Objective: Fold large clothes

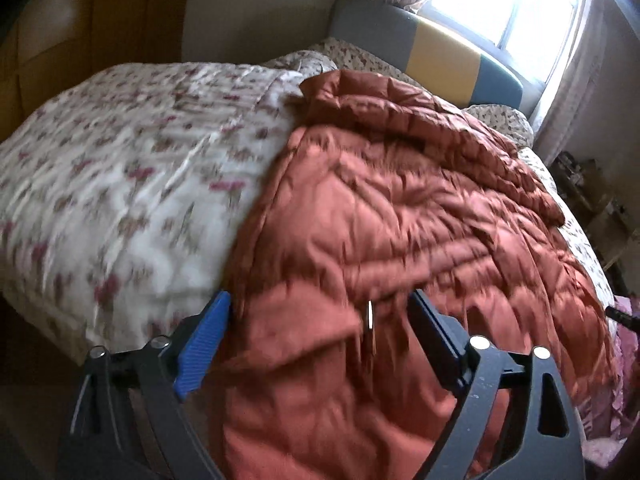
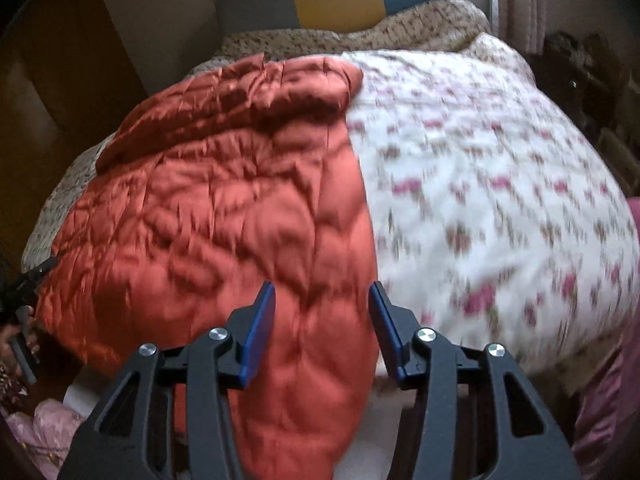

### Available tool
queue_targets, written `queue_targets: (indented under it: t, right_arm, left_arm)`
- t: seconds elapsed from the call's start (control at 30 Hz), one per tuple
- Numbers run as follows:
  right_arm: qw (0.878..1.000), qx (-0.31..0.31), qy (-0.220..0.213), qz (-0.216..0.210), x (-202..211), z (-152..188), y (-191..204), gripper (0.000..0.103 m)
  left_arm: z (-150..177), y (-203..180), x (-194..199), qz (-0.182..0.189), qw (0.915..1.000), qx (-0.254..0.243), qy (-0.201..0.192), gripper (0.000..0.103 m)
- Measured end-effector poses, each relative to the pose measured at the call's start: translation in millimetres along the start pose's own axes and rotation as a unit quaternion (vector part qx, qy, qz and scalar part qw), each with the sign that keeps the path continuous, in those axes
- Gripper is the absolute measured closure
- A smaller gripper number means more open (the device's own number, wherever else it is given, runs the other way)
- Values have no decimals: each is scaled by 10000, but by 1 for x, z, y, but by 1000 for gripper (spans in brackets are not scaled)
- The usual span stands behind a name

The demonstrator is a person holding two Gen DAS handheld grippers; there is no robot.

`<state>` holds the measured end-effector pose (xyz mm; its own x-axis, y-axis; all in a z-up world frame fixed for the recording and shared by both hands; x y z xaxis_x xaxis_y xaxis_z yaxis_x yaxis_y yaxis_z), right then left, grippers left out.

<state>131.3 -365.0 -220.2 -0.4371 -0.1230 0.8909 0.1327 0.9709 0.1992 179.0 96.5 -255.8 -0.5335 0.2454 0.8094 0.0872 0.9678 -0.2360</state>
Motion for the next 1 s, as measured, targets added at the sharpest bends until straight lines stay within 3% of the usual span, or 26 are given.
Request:
queue_targets:
  t: [0.1,0.3,0.37,0.4,0.43,0.47,0.53,0.73,1.0]
  right_arm:
    - [10000,3,52,48,2,20,0,56]
    - [9995,-134,279,-13,0,46,-1,56]
    - [9993,-82,360,-38,0,50,2,62]
    - [9992,-46,391,-25,-1,51,4,66]
    - [9992,9,408,-18,-1,51,6,76]
    - [9992,39,387,-90,2,49,9,84]
    - [9992,51,299,-243,8,41,14,90]
    - [9957,-185,-67,-909,30,2,27,94]
    - [9895,-436,-635,-1222,42,-68,29,94]
  left_arm:
    - [15,-1,4,42,10000,-39,81,26]
    - [35,-5,13,236,9995,-82,204,27]
    - [43,-8,14,274,9992,-131,278,28]
    - [45,-9,14,239,9991,-186,295,38]
    - [47,-10,14,162,9991,-235,316,54]
    - [48,-12,14,170,9988,-254,375,63]
    - [43,-15,20,419,9983,-154,362,83]
    - [8,-26,44,827,9966,-17,3,89]
    - [-64,-41,64,1097,9918,101,-652,89]
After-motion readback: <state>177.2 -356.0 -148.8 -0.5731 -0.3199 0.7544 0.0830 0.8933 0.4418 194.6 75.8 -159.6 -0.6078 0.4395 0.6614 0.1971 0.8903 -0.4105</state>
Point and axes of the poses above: each gripper's, at about its wrist camera, not at the fingertips, and x roughly against the way its jaws point, y to its left, z to its underside, the point moved 7 cm from there along -x, roughly the way its jaws point, and after that the axes turned 8 degrees about y, right-handed, at the moved point
